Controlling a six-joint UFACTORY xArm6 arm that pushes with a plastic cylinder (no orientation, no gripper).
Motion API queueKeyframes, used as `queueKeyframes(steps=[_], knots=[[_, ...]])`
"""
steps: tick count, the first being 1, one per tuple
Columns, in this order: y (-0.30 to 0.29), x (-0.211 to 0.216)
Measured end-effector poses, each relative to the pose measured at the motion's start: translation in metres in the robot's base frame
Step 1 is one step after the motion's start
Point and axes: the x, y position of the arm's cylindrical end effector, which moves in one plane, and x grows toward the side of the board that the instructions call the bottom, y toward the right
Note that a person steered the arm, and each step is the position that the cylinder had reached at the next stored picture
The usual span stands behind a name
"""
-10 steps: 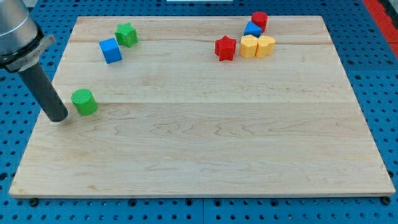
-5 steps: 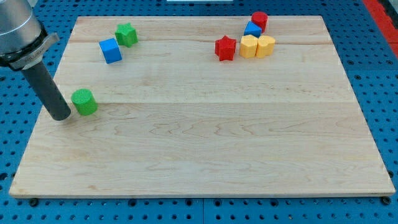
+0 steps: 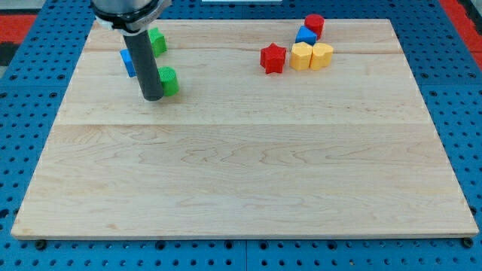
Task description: Place the green circle on top of the red star
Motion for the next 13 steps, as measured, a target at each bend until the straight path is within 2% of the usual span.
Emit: queueKeyframes(steps=[5, 8, 10, 11, 12, 13], knots=[[0.014, -0.035], [0.014, -0.036], [0.047, -0.046], [0.010, -0.046], [0.020, -0.070], [0.062, -0.072]])
